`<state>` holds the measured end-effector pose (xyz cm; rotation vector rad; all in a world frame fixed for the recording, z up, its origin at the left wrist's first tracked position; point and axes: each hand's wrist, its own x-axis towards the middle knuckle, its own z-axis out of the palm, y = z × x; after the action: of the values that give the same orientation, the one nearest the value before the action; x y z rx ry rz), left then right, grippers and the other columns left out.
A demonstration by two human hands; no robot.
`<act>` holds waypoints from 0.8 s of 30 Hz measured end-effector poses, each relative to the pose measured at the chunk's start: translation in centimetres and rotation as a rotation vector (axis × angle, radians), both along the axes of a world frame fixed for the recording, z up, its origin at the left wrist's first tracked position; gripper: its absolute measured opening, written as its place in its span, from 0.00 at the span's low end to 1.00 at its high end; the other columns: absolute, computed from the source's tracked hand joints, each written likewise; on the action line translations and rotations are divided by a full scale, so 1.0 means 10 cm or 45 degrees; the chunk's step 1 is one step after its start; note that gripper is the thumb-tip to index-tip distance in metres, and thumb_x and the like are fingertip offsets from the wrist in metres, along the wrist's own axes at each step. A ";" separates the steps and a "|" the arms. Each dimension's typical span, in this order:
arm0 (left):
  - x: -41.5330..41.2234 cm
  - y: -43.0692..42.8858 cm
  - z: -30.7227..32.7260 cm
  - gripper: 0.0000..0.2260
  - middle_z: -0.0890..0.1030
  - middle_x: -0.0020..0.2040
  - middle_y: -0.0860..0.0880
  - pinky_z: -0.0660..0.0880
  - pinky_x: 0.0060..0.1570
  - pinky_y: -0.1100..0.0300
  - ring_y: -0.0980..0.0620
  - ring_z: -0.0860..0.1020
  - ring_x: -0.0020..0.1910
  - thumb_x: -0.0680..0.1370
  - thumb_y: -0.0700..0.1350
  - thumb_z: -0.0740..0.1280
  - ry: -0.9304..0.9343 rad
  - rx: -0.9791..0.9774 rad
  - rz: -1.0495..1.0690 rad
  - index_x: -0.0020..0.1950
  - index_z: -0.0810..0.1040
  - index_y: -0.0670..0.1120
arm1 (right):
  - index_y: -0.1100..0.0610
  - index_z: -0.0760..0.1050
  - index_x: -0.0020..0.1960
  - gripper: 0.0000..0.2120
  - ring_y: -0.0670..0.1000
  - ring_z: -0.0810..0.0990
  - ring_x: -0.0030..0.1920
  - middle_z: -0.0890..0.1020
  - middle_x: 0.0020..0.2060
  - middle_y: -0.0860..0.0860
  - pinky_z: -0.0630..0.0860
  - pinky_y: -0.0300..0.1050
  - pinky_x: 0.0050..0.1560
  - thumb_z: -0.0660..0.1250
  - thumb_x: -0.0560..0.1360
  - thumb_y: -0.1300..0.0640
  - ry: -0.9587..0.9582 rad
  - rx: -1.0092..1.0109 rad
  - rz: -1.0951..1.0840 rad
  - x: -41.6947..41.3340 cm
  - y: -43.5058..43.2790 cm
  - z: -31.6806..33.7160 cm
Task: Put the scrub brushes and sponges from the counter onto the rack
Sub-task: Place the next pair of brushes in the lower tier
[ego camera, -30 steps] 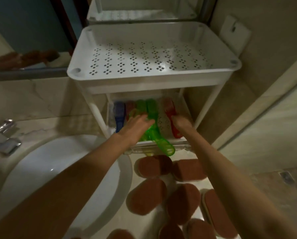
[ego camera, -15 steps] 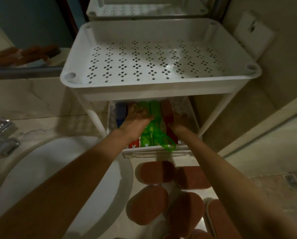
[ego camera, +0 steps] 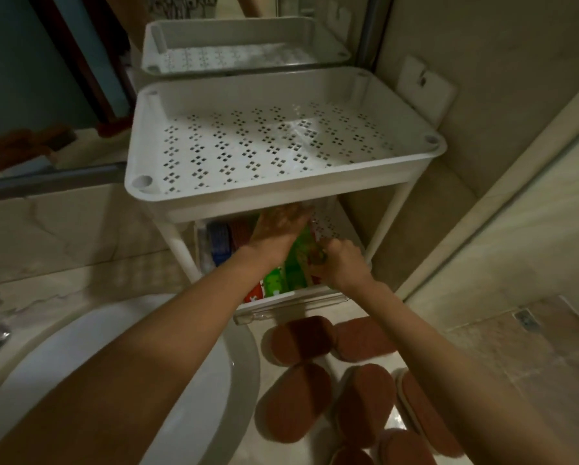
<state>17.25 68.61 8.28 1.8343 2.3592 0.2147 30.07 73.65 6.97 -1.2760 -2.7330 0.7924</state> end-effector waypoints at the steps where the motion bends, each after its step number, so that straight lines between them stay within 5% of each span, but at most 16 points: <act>1: 0.01 0.00 -0.02 0.28 0.49 0.79 0.49 0.43 0.75 0.57 0.48 0.48 0.78 0.80 0.40 0.57 -0.051 0.038 0.020 0.77 0.50 0.52 | 0.65 0.77 0.50 0.14 0.61 0.80 0.49 0.82 0.47 0.62 0.73 0.49 0.45 0.68 0.73 0.54 0.002 0.008 -0.058 0.01 0.02 0.01; 4: 0.00 -0.03 -0.17 0.34 0.48 0.79 0.46 0.43 0.75 0.54 0.46 0.48 0.78 0.77 0.31 0.57 -0.114 0.122 0.150 0.78 0.47 0.50 | 0.66 0.75 0.55 0.16 0.61 0.80 0.53 0.81 0.51 0.62 0.74 0.50 0.49 0.66 0.75 0.53 -0.036 0.022 -0.188 0.01 0.10 -0.03; 10: 0.02 -0.21 -0.42 0.31 0.53 0.77 0.38 0.65 0.68 0.53 0.41 0.59 0.75 0.78 0.32 0.57 -0.274 -0.130 0.429 0.78 0.47 0.44 | 0.62 0.67 0.67 0.18 0.58 0.74 0.63 0.74 0.63 0.60 0.73 0.50 0.61 0.57 0.80 0.56 -0.310 -0.019 -0.200 -0.10 0.28 -0.19; 15: 0.04 -0.23 -0.50 0.31 0.56 0.77 0.39 0.67 0.66 0.50 0.41 0.60 0.74 0.77 0.31 0.58 -0.221 -0.078 0.475 0.78 0.50 0.44 | 0.62 0.69 0.65 0.15 0.57 0.76 0.62 0.75 0.62 0.60 0.75 0.49 0.62 0.56 0.80 0.58 -0.328 -0.039 -0.243 -0.26 0.35 -0.35; 18: 0.06 -0.21 -0.47 0.32 0.55 0.77 0.39 0.67 0.65 0.53 0.42 0.61 0.74 0.77 0.30 0.57 -0.248 -0.045 0.489 0.78 0.49 0.44 | 0.65 0.63 0.69 0.18 0.59 0.69 0.68 0.67 0.69 0.62 0.68 0.49 0.67 0.54 0.81 0.62 -0.372 -0.021 -0.260 -0.27 0.36 -0.41; 24: 0.14 -0.33 -0.34 0.26 0.72 0.65 0.35 0.75 0.47 0.51 0.38 0.77 0.55 0.78 0.32 0.58 -0.215 0.073 0.608 0.75 0.57 0.39 | 0.65 0.66 0.67 0.17 0.62 0.67 0.69 0.66 0.68 0.66 0.68 0.52 0.65 0.56 0.78 0.65 -0.286 0.071 -0.179 -0.13 0.23 -0.39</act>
<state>18.63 65.31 4.91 1.1859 2.6460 0.4714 28.73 75.90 3.10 -1.6142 -2.7667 0.5890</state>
